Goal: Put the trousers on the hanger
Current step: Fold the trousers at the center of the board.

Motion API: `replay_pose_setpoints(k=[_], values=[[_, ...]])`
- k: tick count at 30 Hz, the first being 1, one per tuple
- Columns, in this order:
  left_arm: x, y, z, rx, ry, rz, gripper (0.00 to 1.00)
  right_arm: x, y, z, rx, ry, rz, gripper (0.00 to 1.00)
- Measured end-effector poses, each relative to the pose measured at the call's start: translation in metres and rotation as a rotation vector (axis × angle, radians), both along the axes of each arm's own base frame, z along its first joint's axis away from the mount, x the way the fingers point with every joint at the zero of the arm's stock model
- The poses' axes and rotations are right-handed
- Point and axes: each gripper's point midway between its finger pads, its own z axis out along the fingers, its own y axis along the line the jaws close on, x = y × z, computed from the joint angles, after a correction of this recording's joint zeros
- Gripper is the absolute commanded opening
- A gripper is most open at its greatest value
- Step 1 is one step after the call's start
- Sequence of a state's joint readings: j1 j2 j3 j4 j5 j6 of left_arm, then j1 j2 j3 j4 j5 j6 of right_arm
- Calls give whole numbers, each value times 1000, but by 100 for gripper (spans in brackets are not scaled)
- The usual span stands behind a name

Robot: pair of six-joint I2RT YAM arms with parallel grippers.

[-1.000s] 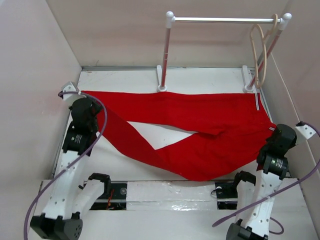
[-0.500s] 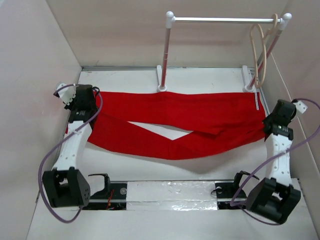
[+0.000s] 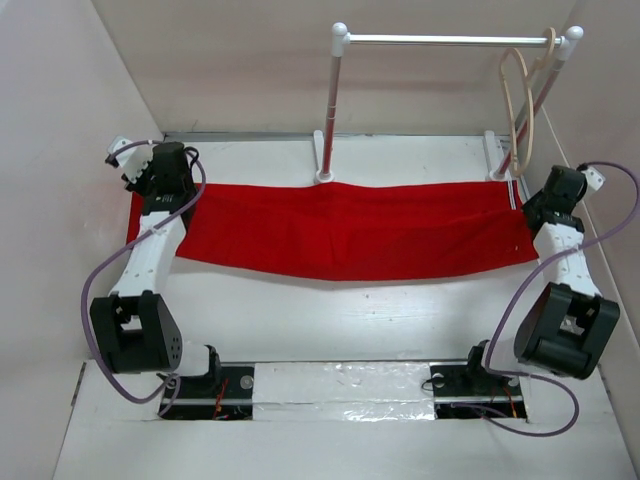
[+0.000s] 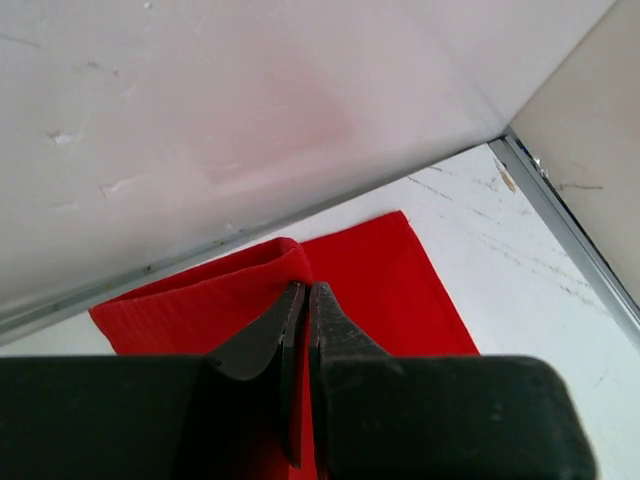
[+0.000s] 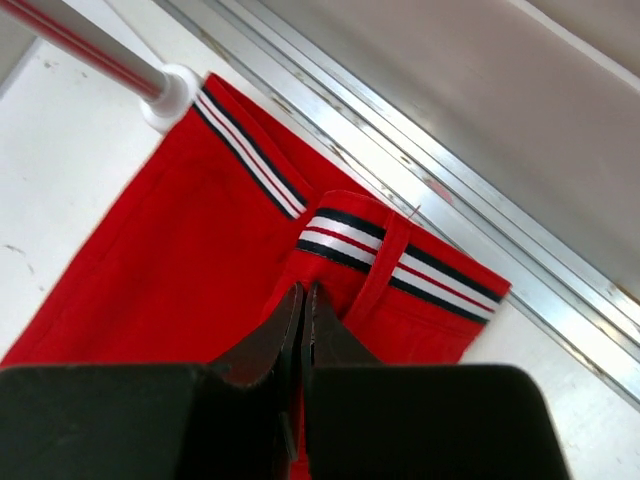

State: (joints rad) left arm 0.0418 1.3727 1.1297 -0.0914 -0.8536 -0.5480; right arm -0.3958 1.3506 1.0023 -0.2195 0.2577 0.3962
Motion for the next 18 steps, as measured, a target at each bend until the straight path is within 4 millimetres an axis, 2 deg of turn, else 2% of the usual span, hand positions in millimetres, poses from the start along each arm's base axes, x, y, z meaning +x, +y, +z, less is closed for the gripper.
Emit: replay_pose_setpoints(k=[6,9,13,15,18], values=[[23,7,-2,37,19,16,0,37,-3,6,-8,-28,28,0],[29,19,-7,31,28,29,0,54,-9,3,-8,-29,30,0],[31,44,-13,17,35,66,0,76,-11,-9,3,-25,51,0],[34,49,-17,17,45,74,0,87,-8,-20,14,-7,68,0],[42,51,-28,17,69,71,0,99,-8,-28,19,2,78,0]])
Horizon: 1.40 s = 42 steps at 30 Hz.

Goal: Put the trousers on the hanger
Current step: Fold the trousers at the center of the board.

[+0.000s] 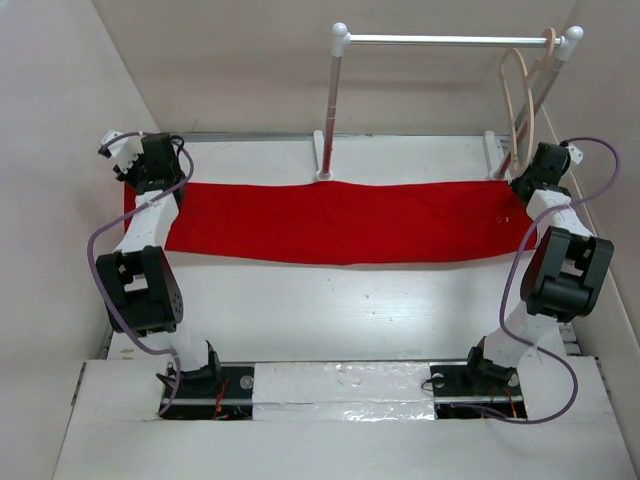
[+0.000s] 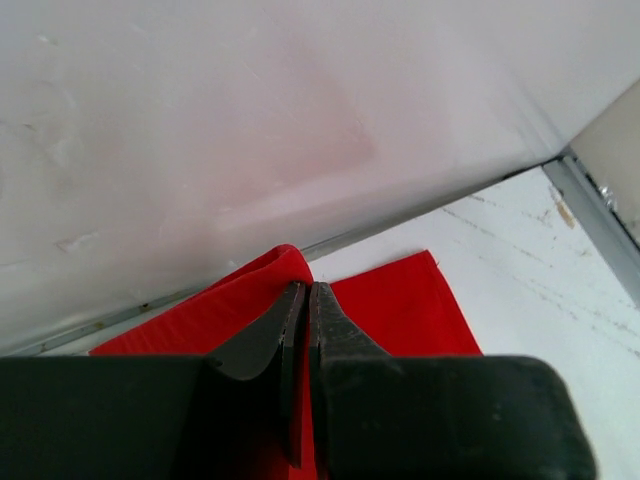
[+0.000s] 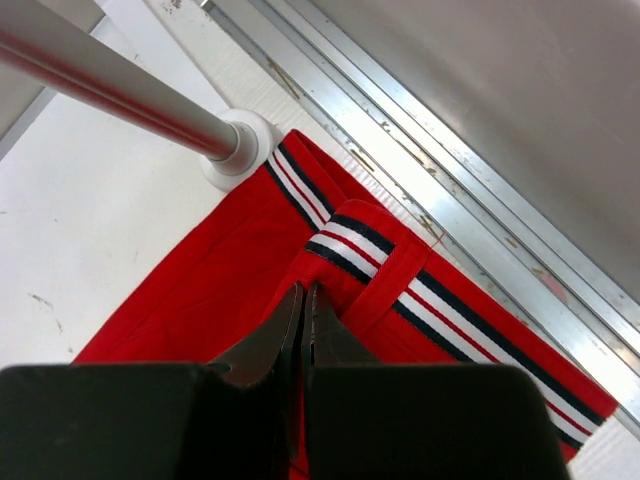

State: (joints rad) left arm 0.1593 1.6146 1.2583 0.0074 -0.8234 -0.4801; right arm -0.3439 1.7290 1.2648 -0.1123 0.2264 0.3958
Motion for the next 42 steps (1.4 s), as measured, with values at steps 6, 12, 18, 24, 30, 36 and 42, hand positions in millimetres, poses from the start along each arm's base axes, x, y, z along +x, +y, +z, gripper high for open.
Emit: replay_pose_setpoints(k=[6,12,18,24,30,36,42], values=[[22,2,-24,3,70,-19,0,22,-2,-13,8,8,16,0],[41,5,-41,17,109,-35,0,32,-2,-33,16,21,24,0],[70,6,-51,13,102,-60,0,53,-6,-41,24,15,40,0],[97,3,-65,-4,95,-95,0,64,-8,-51,28,17,49,3],[117,1,-81,-20,101,-118,16,73,-6,-59,42,-8,73,10],[126,-1,-75,-9,82,-148,68,88,-6,-44,52,-101,92,75],[129,-11,-73,-21,68,-195,64,67,-8,-35,69,-139,109,80]])
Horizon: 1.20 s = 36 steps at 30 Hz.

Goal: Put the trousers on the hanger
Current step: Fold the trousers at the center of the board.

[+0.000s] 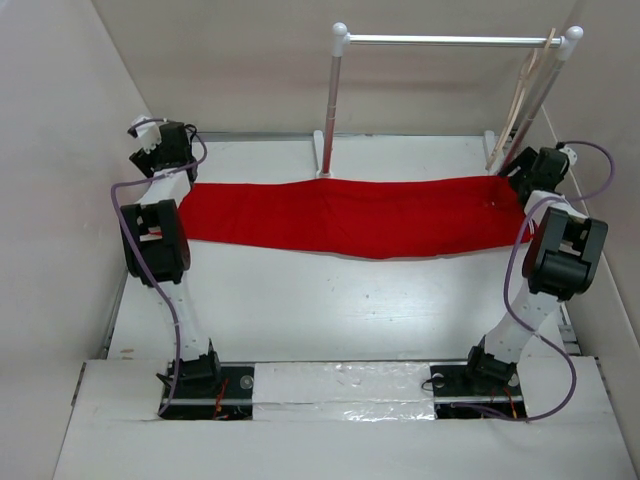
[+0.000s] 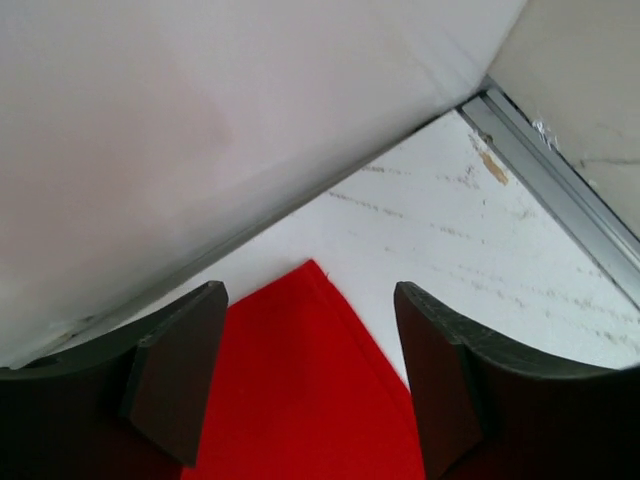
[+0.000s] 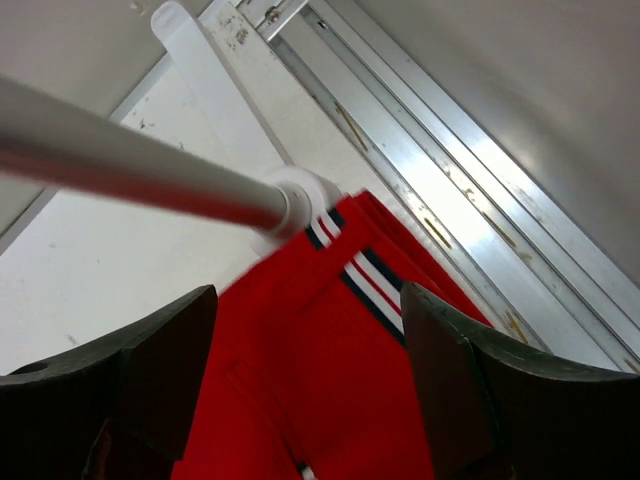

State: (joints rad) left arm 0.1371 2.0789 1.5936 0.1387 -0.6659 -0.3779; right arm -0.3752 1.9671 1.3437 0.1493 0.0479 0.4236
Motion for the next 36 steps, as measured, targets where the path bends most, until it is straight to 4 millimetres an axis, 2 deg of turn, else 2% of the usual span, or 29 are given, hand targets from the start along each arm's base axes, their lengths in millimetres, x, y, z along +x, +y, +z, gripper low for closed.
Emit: replay_pose_setpoints(k=[4,7,10,12,13,18,19,20,22,23,25,27,30,36], values=[[-21,-22,2,-38,7,-61,58,-31,8,8,17,-26,-7,80],[-38,-41,14,-91,-27,-111,53,-53,22,12,24,-41,3,72],[-54,-56,26,-138,-54,-154,55,-79,36,11,26,-53,9,45],[-66,-63,27,-175,-60,-176,57,-96,44,4,30,-53,7,11],[-72,-68,23,-202,-61,-191,57,-106,48,-1,38,-48,7,0],[-115,-85,-17,-342,21,-218,58,-145,73,-23,66,-27,17,0],[-122,-88,-26,-368,45,-217,57,-152,81,-25,68,-31,29,6],[-129,-89,-35,-389,68,-212,57,-158,89,-28,71,-37,41,23],[-142,-93,-51,-424,110,-196,57,-170,103,-36,82,-38,61,44],[-149,-94,-59,-442,128,-183,57,-175,107,-40,90,-35,65,59],[-161,-95,-71,-473,162,-155,57,-185,111,-51,109,-22,61,66],[-169,-94,-78,-492,181,-127,57,-191,115,-62,127,-2,65,70],[-172,-89,-86,-506,192,-90,57,-193,117,-73,153,19,75,70],[-172,-83,-120,-545,255,-27,56,-194,113,-77,189,19,69,66]])
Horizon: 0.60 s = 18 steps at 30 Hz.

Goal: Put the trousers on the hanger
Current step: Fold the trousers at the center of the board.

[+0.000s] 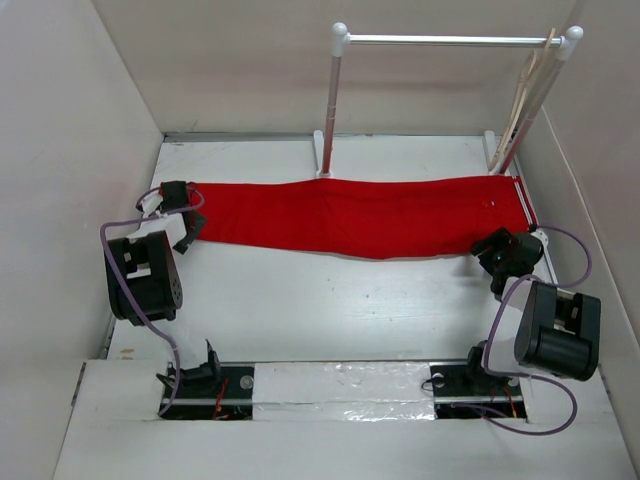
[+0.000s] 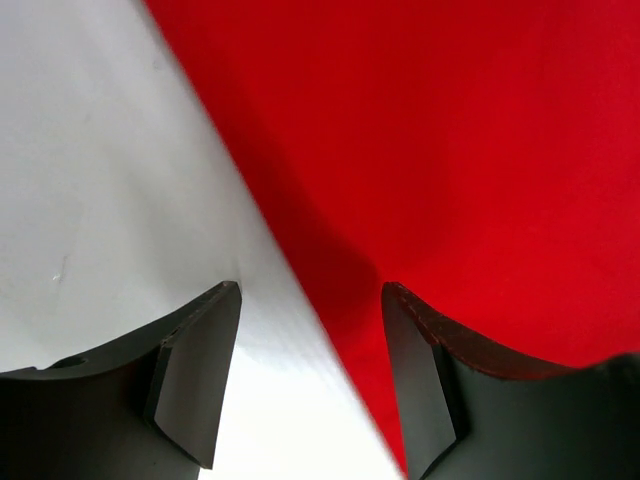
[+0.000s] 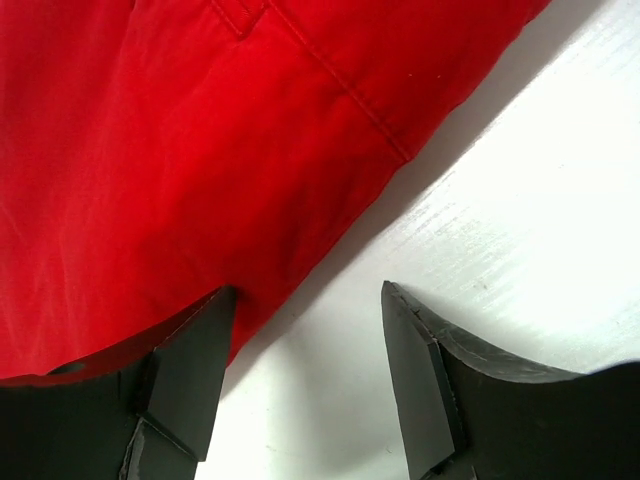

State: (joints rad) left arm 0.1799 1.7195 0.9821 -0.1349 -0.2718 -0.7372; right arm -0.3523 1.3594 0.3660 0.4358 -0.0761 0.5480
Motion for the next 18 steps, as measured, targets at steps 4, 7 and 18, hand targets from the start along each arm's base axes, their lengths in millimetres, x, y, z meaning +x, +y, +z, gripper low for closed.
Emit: replay_pose_setpoints(k=[4,7,18], values=[[12,1,2,-10,-24,7,55,9,-1,0,33,-5,0,64],[19,2,2,-10,-37,8,51,23,-4,0,56,-13,12,44],[33,3,-2,-17,-59,0,0,19,-1,2,83,-58,-8,0]])
